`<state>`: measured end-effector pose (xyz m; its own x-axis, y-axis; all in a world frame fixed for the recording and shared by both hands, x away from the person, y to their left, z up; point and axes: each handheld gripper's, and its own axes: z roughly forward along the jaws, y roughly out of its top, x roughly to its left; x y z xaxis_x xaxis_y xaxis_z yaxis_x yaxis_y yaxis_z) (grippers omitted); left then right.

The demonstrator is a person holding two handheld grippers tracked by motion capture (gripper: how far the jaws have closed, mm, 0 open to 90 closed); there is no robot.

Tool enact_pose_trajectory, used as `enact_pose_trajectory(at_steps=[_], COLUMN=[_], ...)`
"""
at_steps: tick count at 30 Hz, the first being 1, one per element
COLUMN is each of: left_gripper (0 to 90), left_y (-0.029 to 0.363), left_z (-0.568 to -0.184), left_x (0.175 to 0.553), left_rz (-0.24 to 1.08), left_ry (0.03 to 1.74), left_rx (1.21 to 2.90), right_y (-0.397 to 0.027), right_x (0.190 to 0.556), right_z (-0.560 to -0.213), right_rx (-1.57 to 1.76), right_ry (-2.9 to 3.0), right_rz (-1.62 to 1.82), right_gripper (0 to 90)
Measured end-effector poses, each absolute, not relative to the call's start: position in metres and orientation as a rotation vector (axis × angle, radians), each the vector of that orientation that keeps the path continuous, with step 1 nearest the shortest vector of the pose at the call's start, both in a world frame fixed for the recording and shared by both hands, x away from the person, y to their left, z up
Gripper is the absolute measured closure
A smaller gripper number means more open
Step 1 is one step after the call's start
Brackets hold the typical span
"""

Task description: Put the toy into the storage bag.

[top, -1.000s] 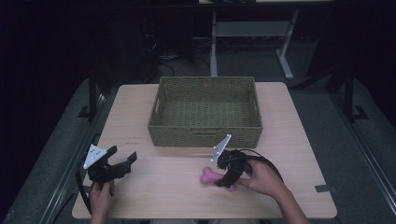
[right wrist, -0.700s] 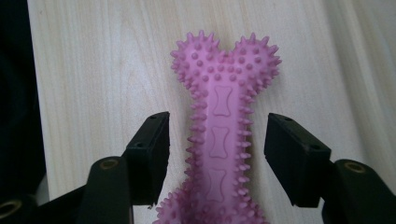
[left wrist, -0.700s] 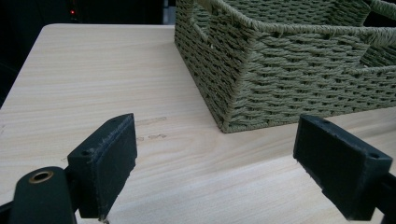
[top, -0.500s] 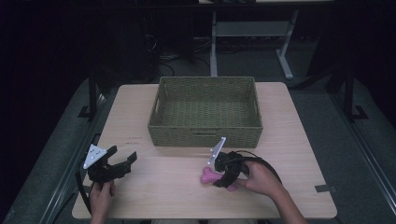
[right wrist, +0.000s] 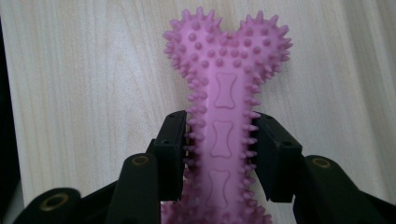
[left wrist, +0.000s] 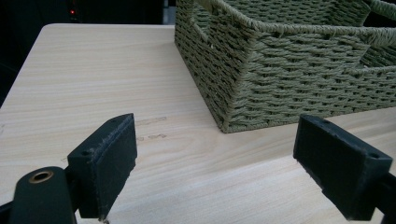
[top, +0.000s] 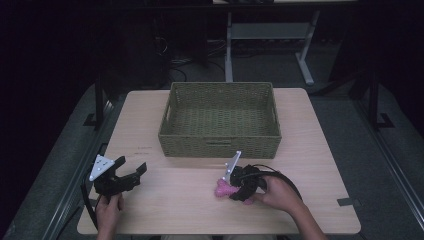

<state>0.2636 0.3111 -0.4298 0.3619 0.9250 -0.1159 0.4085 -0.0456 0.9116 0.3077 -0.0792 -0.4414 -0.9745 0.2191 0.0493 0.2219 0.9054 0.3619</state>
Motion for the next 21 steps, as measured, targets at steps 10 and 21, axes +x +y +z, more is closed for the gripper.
enact_pose_trajectory(at_steps=[10, 21], left_gripper=[13.0, 13.0], left_y=[0.313, 0.313], left_z=[-0.43, -0.429], left_x=[0.263, 0.263], left_rz=[0.658, 0.658], left_ry=[1.212, 1.214], left_rx=[1.635, 1.627], right_y=[-0.083, -0.089], right_x=[0.311, 0.32], right_z=[-0.432, -0.411], right_rx=[-0.336, -0.324], right_ry=[-3.05, -3.012], right_rz=[-0.612, -0.697], right_gripper=[57.6, 57.7])
